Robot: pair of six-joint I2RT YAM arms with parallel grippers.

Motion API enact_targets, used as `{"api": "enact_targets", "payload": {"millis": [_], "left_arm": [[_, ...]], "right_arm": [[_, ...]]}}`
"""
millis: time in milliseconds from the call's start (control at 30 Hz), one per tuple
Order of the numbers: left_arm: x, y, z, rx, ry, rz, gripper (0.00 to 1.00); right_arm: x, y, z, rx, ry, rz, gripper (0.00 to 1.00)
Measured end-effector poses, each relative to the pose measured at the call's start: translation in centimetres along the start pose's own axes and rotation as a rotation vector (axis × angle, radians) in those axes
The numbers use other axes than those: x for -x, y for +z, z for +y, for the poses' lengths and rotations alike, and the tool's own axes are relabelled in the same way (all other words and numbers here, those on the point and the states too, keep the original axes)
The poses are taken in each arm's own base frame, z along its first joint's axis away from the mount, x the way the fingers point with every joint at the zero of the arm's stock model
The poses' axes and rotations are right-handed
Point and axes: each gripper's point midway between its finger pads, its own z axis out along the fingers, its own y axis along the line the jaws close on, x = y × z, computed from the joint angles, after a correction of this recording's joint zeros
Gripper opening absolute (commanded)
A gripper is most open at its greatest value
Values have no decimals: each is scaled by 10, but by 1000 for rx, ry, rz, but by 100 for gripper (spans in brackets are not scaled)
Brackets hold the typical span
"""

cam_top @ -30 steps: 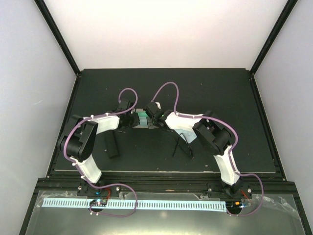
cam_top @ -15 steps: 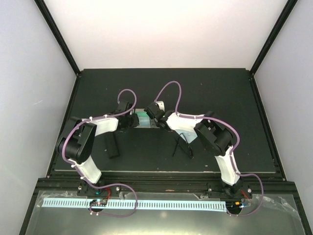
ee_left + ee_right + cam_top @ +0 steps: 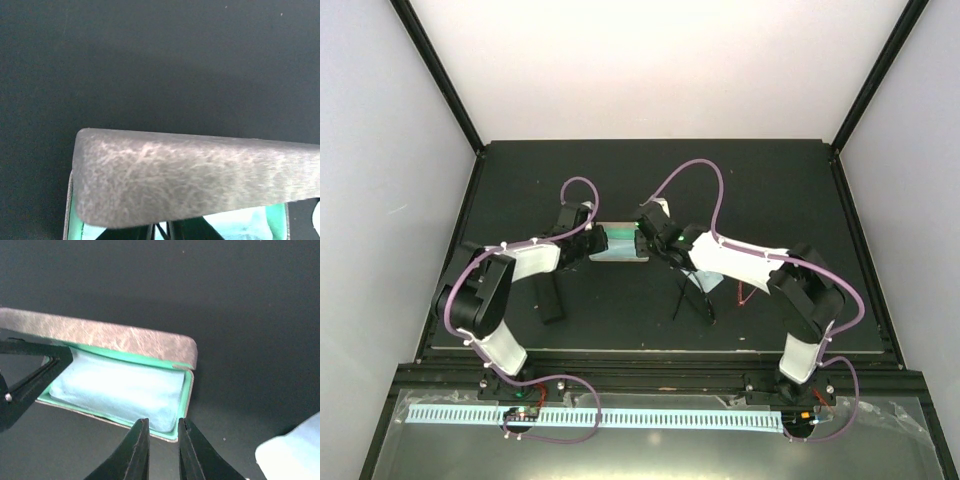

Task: Organize the sunglasses
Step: Place the glasses cleaning cloth in the sunglasses case.

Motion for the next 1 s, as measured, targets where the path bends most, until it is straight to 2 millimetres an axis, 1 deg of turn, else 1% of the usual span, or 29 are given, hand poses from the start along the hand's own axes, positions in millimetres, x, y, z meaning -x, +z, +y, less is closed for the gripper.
{"api": "enact_targets", "payload": {"millis": [133, 267, 433, 600, 700, 767, 867, 933, 1000], "left_arm": [[-9, 7, 6, 5, -12, 13, 5], [-14, 9, 10, 9, -19, 23, 5], [-13, 11, 11, 10, -20, 9, 5], [-15, 17, 20, 41, -20, -1, 5], [-12, 19, 23, 59, -21, -20, 5], [-11, 18, 25, 70, -25, -31, 9], [-9, 18, 26, 73, -36, -47, 22], [-7, 17, 26, 73, -39, -54, 29], [-6, 14, 24, 72, -41, -58, 34]], "right_arm": [[-12, -5, -8, -3, -5, 22, 20], [-20, -5, -12, -7, -4, 40, 20], [-24, -4, -13, -6, -3, 51, 20], [-27, -3, -14, -8, -2, 57, 20], [-28, -3, -15, -11, -4, 59, 20], [-28, -4, -16, -13, -3, 57, 20], [-31, -7, -22, -31, -2, 54, 20], [-33, -11, -29, -52, -2, 47, 22], [-35, -18, -39, -80, -1, 37, 25]]}}
